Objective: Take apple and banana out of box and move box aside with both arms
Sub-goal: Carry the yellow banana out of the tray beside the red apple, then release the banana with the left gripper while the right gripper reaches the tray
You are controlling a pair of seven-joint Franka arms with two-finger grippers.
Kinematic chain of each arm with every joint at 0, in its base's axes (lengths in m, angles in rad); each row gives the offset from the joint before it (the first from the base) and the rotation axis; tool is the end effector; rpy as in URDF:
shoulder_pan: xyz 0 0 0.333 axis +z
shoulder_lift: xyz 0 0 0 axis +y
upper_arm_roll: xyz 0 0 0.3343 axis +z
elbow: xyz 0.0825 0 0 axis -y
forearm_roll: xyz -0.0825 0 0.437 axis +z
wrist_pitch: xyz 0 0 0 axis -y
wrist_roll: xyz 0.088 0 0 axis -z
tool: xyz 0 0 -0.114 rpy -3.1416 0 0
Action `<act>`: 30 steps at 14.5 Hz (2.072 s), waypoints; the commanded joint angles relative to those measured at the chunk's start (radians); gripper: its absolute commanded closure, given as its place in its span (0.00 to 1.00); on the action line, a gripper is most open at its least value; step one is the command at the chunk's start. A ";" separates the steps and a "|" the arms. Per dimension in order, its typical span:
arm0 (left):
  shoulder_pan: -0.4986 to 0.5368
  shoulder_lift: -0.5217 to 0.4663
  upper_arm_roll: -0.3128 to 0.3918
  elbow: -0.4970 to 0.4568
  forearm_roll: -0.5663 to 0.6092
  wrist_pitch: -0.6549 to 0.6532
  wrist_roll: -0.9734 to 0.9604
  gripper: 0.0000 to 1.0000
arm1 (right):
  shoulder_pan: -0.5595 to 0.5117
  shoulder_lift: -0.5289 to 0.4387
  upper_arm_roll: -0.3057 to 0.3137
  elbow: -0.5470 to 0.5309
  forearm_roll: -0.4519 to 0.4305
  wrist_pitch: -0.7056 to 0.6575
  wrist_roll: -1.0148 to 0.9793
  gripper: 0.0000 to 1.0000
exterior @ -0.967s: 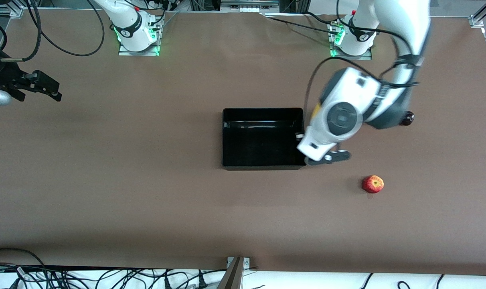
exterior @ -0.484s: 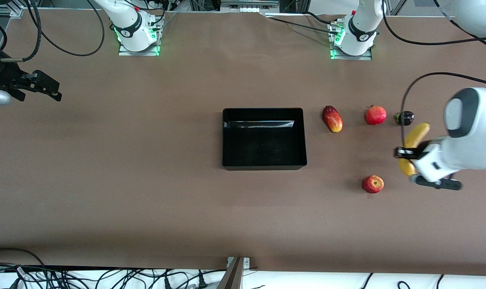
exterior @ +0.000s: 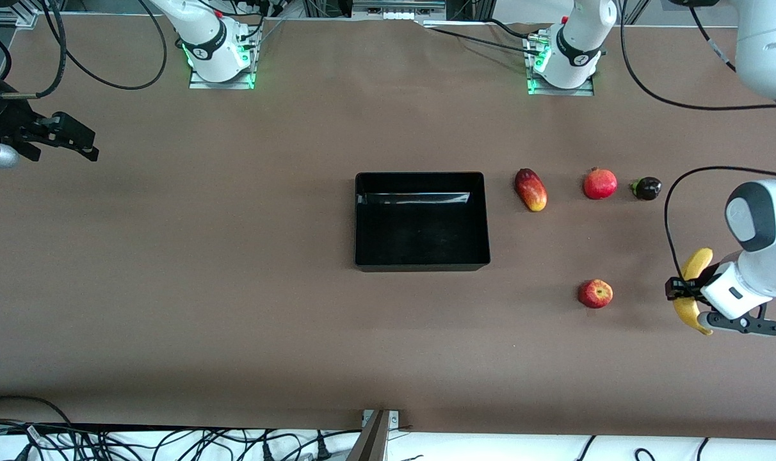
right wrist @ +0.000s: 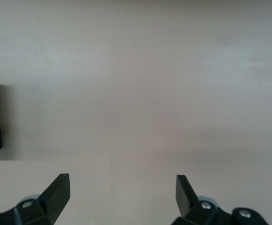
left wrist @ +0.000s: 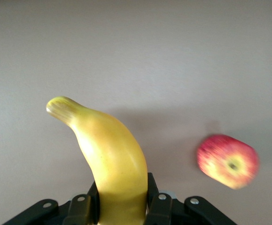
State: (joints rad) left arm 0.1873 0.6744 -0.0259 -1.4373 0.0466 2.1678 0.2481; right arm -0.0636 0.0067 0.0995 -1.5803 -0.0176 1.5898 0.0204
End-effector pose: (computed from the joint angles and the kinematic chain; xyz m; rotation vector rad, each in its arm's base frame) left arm 0.7734 0.1317 0.2796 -3.1020 0.1641 -0.0784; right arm 0.6110 0.0198 0.6284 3.1246 0.0247 0.0052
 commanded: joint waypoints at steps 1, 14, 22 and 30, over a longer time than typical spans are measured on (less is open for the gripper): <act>-0.072 0.017 0.104 0.008 -0.069 0.024 -0.003 1.00 | -0.007 0.007 0.003 0.020 -0.001 -0.022 -0.008 0.00; -0.169 0.129 0.184 -0.023 -0.186 0.105 -0.230 1.00 | -0.002 0.021 0.003 0.022 0.002 -0.007 -0.007 0.00; -0.150 0.186 0.184 -0.023 -0.188 0.196 -0.225 0.93 | 0.056 0.056 0.009 0.020 0.016 -0.011 -0.011 0.00; -0.155 0.174 0.185 -0.023 -0.172 0.192 -0.219 0.00 | 0.255 0.094 0.011 0.020 0.048 -0.048 0.007 0.00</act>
State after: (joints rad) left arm 0.0420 0.8650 0.1490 -1.4636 -0.1175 2.3720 0.0210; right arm 0.1340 0.0683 0.1162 -1.5814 0.0089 1.5639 0.0212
